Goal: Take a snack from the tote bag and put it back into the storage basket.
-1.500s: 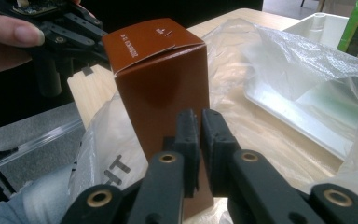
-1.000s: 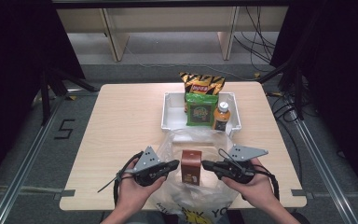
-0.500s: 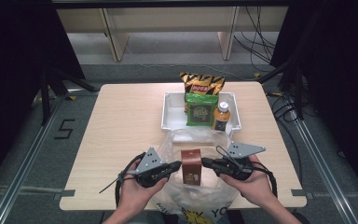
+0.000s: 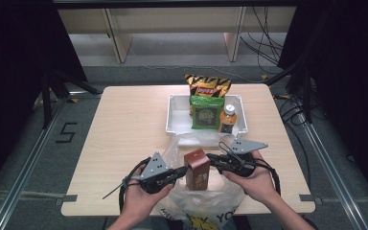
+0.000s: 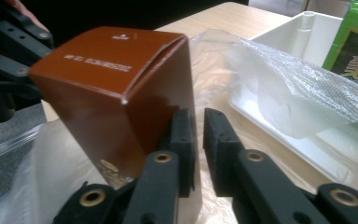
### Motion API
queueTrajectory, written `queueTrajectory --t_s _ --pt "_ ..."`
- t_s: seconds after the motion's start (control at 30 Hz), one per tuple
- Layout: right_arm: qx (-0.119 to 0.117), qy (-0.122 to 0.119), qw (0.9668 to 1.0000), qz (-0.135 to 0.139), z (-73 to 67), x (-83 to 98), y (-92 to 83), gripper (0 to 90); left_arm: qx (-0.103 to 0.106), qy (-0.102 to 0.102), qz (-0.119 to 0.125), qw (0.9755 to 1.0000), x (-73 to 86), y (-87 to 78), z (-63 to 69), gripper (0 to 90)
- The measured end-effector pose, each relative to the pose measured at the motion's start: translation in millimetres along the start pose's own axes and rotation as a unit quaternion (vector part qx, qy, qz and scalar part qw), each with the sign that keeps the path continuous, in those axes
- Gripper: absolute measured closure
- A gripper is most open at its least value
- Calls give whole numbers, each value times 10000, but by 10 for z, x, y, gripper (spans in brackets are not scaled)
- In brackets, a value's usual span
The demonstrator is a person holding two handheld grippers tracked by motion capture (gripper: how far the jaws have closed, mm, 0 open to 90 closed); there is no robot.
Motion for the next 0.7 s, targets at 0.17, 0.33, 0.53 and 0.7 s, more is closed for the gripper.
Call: queueTrajectory --t_s 0.17,0.33,0.53,0.7 --pt "172 -30 9998 -48 47 -14 7 618 -71 -36 62 9999 -9 -19 -36 865" --pt "432 44 9990 -62 55 -13 -112 448 -126 -50 113 9998 -26 -63 -73 853" --pt "502 -139 9986 12 -33 -10 -317 351 -229 -40 84 9997 8 -162 -113 838" --pt "284 -272 9992 -65 -161 31 -394 281 -307 -80 80 9995 60 -231 -125 822"
Point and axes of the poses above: each handheld gripper's, and its own axes: y roughly forward along the jaws, x roughly out of its underside, z roughly to its right, the point moved 4 cm from there along y, roughly forward along the jaws, and after that the axes turned 11 degrees about z, right-handed, at the moved point
